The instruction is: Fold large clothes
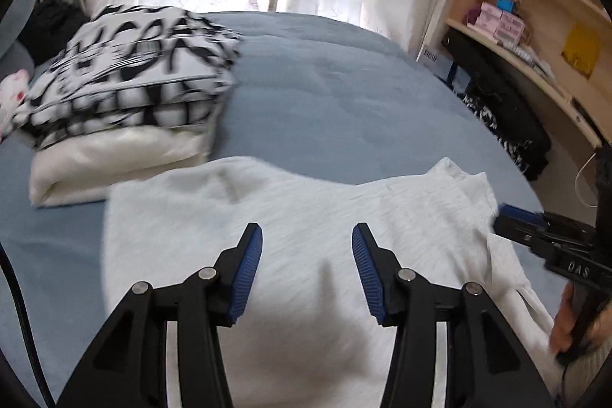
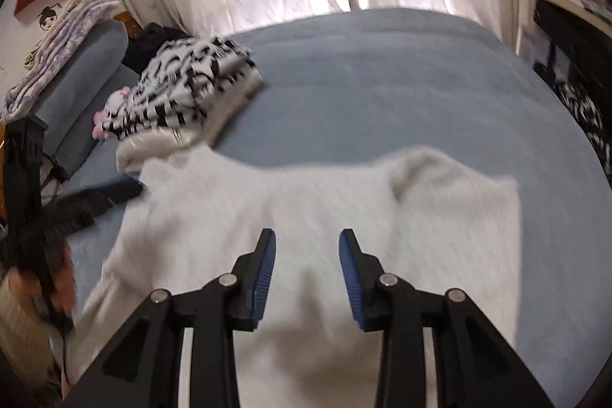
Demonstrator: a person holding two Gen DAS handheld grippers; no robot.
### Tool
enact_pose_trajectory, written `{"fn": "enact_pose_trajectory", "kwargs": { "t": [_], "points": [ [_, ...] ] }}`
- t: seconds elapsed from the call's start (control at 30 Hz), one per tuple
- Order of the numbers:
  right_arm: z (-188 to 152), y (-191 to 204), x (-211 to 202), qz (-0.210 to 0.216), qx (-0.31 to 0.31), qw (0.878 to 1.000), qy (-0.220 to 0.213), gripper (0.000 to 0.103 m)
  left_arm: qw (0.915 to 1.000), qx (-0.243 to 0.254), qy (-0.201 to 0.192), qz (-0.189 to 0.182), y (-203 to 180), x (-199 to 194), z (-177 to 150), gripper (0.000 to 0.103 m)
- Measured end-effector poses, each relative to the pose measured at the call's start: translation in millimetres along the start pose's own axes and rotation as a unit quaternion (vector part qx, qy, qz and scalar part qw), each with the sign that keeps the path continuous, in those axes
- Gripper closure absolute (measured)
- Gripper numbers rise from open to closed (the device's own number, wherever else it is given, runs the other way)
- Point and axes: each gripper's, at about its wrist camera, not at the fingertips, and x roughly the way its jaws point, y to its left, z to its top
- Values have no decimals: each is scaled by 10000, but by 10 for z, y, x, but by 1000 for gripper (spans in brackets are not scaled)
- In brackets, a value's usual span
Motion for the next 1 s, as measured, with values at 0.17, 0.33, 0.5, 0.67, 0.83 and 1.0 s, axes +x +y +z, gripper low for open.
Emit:
{"fn": "enact_pose_trajectory", "kwargs": {
  "t": [0.17,0.33,0.5,0.67,0.83,1.0],
  "points": [
    [193,68,627,-271,154,9995,56,69,9988,-250,319,264,-191,603,75,57],
    [-109,-221,977,-830,-132,9959,346,71,9975,253,484,442,-159,801,-180,61],
    [-264,-327,799,-701,-121,9972,216,70,9952,863,308,336,-158,654,-364,61],
    [-130,-286,651,-610,194,9971,422,67,9980,481,349,236,-105,445,-250,61],
    [-174,10,349,19,198,9994,269,61,9989,294,328,-146,-221,222,-303,53],
    [-492,153,682,-79,69,9964,836,51,9959,593,628,262,-341,357,-640,51]
  ]
}}
